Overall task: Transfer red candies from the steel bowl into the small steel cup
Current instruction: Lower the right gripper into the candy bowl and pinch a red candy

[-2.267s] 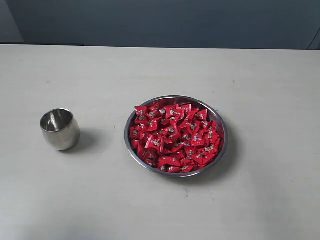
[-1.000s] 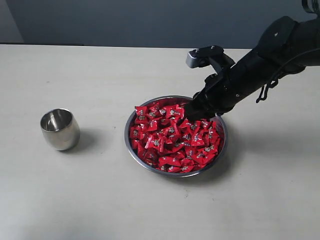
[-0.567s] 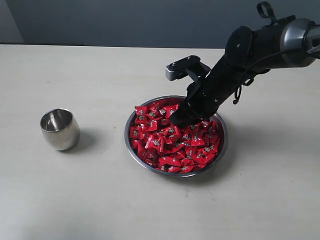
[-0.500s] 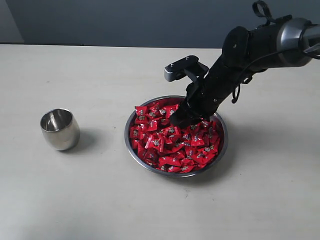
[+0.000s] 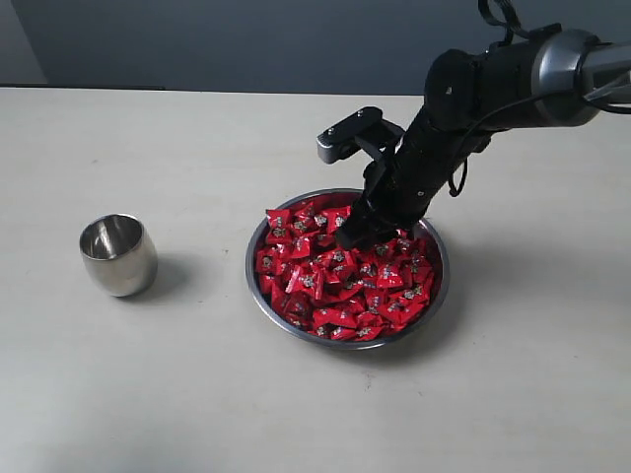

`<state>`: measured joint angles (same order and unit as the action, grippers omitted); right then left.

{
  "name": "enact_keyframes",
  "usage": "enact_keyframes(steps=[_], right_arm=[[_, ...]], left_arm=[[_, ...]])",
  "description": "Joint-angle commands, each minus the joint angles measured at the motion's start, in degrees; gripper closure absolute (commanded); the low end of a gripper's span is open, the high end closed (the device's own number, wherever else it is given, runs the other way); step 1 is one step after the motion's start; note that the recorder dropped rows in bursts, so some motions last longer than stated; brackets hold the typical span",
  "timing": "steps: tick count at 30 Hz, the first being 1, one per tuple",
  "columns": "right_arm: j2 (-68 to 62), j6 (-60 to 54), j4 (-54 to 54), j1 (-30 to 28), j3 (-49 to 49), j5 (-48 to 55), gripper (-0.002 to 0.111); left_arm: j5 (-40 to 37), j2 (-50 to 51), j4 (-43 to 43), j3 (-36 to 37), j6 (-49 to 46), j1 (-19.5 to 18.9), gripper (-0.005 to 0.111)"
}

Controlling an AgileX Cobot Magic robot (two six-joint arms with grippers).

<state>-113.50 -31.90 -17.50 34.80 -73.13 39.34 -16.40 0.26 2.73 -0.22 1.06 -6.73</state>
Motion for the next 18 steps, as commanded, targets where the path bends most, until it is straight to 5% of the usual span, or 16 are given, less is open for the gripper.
enact_keyframes(steps=[1,18], right_arm=[[-0.1,0.5,0.5,0.3,-0.3,-0.2,0.068],[-2.3,0.7,1.8,0.3,-0.3,-0.9,0.068]], left_arm=[[0.1,-0.3,-0.1,0.2,0.1,0.0,0.106],[0.1,-0.3,-0.1,0.2,0.1,0.0,0.106]])
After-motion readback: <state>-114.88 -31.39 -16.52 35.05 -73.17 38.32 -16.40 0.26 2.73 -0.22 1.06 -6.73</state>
